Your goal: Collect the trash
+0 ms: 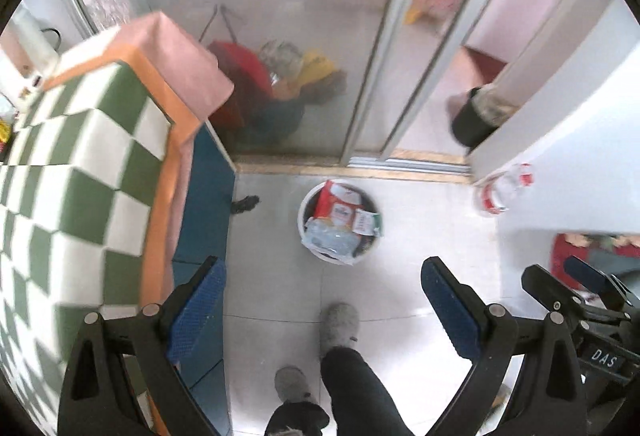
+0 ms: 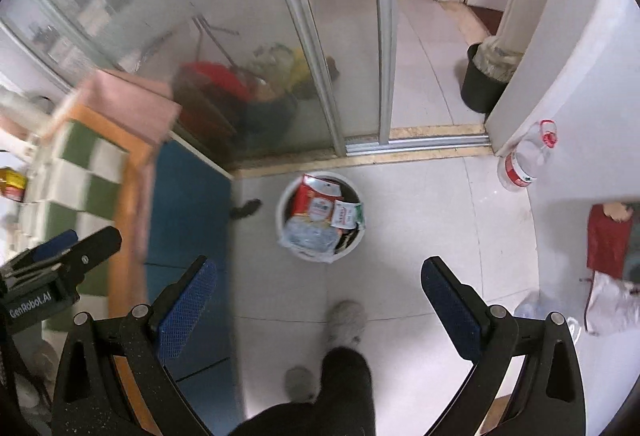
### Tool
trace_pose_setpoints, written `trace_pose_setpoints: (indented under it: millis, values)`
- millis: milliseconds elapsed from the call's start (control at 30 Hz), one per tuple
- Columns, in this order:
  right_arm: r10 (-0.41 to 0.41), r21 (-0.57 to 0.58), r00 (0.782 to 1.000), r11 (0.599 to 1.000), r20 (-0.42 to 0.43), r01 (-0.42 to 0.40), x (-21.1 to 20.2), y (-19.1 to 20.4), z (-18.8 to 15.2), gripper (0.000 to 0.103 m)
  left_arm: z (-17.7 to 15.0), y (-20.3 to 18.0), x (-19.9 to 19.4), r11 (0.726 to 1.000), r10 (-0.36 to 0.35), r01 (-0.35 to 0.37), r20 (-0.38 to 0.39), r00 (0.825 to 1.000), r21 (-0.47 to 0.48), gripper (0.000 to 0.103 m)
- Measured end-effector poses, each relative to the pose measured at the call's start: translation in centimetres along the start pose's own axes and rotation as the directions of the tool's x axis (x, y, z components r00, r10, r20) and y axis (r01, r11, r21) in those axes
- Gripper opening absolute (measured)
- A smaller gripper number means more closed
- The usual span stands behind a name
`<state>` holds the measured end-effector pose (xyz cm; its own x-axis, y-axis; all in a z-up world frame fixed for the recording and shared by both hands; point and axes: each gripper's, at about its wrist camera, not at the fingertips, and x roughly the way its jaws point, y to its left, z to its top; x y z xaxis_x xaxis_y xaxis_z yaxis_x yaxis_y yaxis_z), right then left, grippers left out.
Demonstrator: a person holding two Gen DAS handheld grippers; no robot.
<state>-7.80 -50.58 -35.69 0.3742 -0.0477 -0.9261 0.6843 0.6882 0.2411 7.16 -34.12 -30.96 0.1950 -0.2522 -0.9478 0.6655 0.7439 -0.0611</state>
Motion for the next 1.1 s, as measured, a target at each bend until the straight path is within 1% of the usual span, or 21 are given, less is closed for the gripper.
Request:
trace_pose_setpoints:
  millis: [133,167,200,233,267,300,367,500,533,567,633,700,733,900,1100]
  values:
    - [0.014,0.002,0.997,1.0,0.07,-0.014,-9.6,1.7,-3.3,0.103,-2.5,0.4,-7.5,0.998,-0.056,0.055,0.053,0.997,0.022,0.1]
    - [0.022,0.003,0.995,1.0,0.097,-0.022,-13.3,2.4,-4.9,0.103,-3.1,0.4,-9.1,0.997,-0.068,0.066,0.067,0.995,0.03,0.1]
    - [0.027,0.003,0.993,1.0,0.113,-0.027,-15.3,2.8,-5.9,0.103,-3.7,0.5,-10.9,0.996,-0.083,0.08,0.079,0.993,0.038,0.1]
    - [0.027,0.003,0.993,1.0,0.113,-0.027,-15.3,2.8,-5.9,0.103,-4.2,0.5,-12.1,0.995,-0.092,0.089,0.088,0.992,0.043,0.1]
    - [0.032,-0.001,0.99,0.999,0.137,-0.032,-18.4,3.6,-7.5,0.103,-4.8,0.5,-13.4,0.994,-0.104,0.1,0.094,0.99,0.049,0.1]
    - [0.032,-0.001,0.99,0.999,0.137,-0.032,-18.4,3.6,-7.5,0.103,-5.4,0.6,-14.8,0.993,-0.112,0.108,0.101,0.988,0.053,0.1]
    - [0.047,-0.001,0.987,0.999,0.156,-0.048,-21.6,4.3,-9.2,0.103,-6.4,0.8,-16.8,0.991,-0.128,0.123,0.114,0.985,0.051,0.1]
    - [0.06,-0.016,0.979,0.998,0.193,-0.058,-26.2,5.1,-11.5,0.103,-8.3,0.7,-20.7,0.988,-0.147,0.14,0.143,0.979,0.059,0.1]
    - [0.074,-0.022,0.976,0.997,0.203,-0.071,-28.1,5.2,-12.3,0.103,-8.8,0.7,-21.3,0.989,-0.148,0.141,0.149,0.978,0.054,0.1]
    - [0.074,-0.022,0.976,0.997,0.203,-0.071,-28.1,5.2,-12.3,0.103,-9.1,0.7,-21.9,0.988,-0.151,0.145,0.156,0.976,0.047,0.1]
    - [0.086,-0.038,0.972,0.996,0.217,-0.079,-29.9,5.0,-12.8,0.103,-9.7,0.6,-23.0,0.988,-0.157,0.154,0.165,0.974,0.031,0.1]
    - [0.092,-0.042,0.971,0.996,0.22,-0.084,-30.3,4.8,-12.9,0.103,-10.3,0.5,-24.2,0.986,-0.168,0.167,0.176,0.97,0.021,0.1]
    - [0.098,-0.054,0.969,0.995,0.225,-0.089,-31.3,4.6,-13.1,0.103,-10.5,0.3,-24.7,0.987,-0.163,0.162,0.183,0.97,0.019,0.1]
    - [0.116,-0.083,0.966,0.992,0.231,-0.099,-33.1,4.1,-13.2,0.103,-11.2,-0.5,-26.2,0.988,-0.154,0.154,0.205,0.967,0.015,0.1]
    - [0.138,-0.096,0.965,0.988,0.224,-0.119,-34.1,3.6,-13.4,0.103,-11.9,-1.2,-27.3,0.99,-0.142,0.14,0.224,0.964,0.024,0.1]
